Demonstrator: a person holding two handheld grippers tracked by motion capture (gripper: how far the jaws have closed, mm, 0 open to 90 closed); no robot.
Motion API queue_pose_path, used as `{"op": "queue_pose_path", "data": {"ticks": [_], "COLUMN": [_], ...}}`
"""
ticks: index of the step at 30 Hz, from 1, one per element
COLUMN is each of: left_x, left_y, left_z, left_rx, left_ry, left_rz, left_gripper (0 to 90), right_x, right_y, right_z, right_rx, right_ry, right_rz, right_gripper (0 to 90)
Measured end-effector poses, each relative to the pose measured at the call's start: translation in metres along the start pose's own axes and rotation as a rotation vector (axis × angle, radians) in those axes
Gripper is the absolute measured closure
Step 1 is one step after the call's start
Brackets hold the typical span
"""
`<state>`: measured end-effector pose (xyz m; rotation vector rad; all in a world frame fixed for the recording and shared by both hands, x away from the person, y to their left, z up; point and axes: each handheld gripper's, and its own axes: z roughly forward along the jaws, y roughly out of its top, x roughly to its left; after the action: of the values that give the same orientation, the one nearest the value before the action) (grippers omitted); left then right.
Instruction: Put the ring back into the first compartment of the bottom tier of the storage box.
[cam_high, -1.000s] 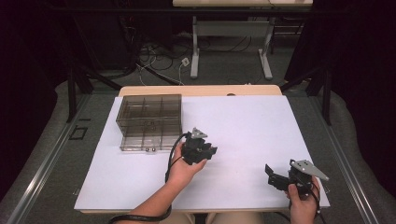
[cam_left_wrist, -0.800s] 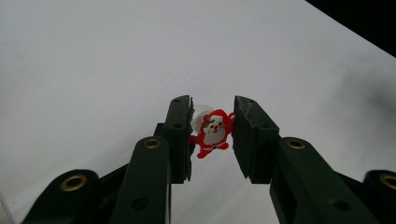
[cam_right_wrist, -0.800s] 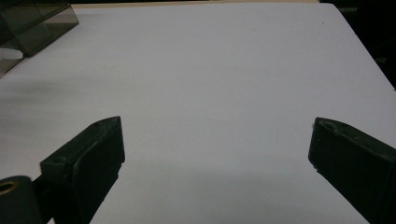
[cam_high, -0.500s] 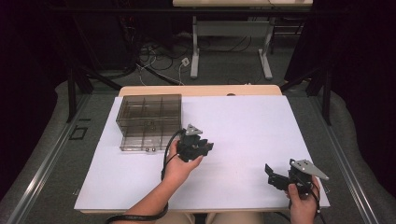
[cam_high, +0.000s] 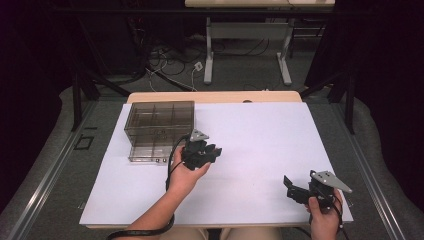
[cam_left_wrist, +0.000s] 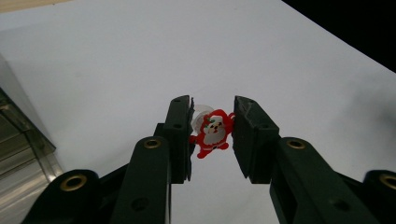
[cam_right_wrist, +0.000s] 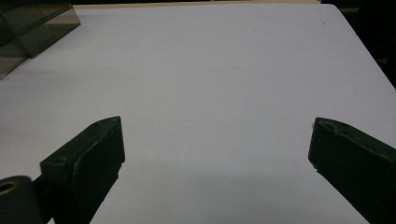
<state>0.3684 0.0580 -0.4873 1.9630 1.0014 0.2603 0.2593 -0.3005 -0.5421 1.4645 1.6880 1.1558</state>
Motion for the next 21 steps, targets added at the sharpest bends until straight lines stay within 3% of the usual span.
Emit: {"op": "queue_pose_path", "data": {"ticks": [4, 21], "left_x": [0.006, 0.032], "left_y": [0.001, 0.004], "left_z": [-0.006, -0.029], "left_rx": [-0.002, -0.036], "left_ry": [0.011, 0.064], "left_rz": [0.008, -0.030], "left_gripper": [67.8, 67.8], "right_x": [0.001, 0.000], "right_y": [0.000, 0.000], "right_z": [0.001, 0.001], "right_rx": [-0.004, 0.006], "right_ry": [-0.003, 0.000], "right_rz": [0.005, 0.006], "right_gripper": [3.4, 3.7]}}
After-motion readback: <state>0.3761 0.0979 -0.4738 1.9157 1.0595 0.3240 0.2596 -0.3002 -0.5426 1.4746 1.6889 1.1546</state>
